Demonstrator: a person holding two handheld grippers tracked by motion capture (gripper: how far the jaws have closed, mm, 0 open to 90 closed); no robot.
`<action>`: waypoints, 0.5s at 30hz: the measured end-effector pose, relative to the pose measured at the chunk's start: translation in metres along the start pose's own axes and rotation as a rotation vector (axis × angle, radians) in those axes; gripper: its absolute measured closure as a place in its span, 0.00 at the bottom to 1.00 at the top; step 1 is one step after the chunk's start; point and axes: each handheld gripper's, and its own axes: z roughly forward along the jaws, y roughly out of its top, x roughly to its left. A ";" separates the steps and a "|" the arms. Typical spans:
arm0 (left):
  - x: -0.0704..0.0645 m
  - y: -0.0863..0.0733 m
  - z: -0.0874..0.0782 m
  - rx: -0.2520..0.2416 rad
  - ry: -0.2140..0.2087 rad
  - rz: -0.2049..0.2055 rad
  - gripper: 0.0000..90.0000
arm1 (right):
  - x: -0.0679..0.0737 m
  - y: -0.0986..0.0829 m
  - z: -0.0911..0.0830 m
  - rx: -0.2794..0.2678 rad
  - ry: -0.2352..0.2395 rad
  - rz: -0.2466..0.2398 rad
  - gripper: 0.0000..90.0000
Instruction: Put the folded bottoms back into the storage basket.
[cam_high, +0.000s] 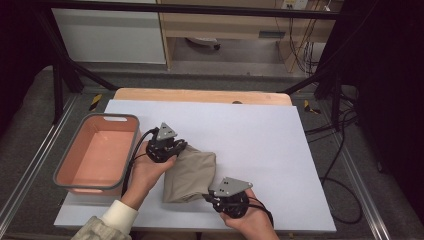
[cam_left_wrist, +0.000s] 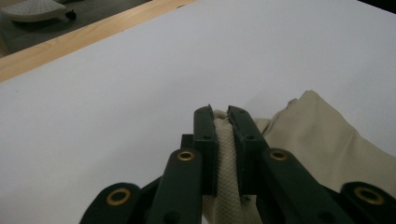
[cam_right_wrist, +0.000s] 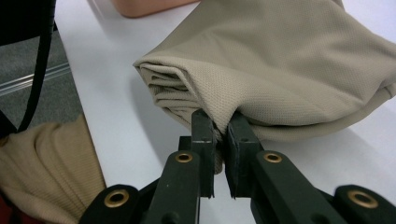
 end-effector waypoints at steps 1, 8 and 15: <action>0.001 0.003 -0.001 -0.003 -0.001 -0.002 0.92 | -0.001 0.002 0.000 -0.002 0.001 0.000 0.93; 0.009 0.019 -0.008 -0.004 -0.013 -0.004 0.92 | -0.011 0.016 -0.001 -0.011 0.022 0.007 0.93; 0.021 0.028 -0.019 -0.010 0.000 -0.009 0.92 | -0.015 0.033 0.002 -0.017 0.047 0.012 0.93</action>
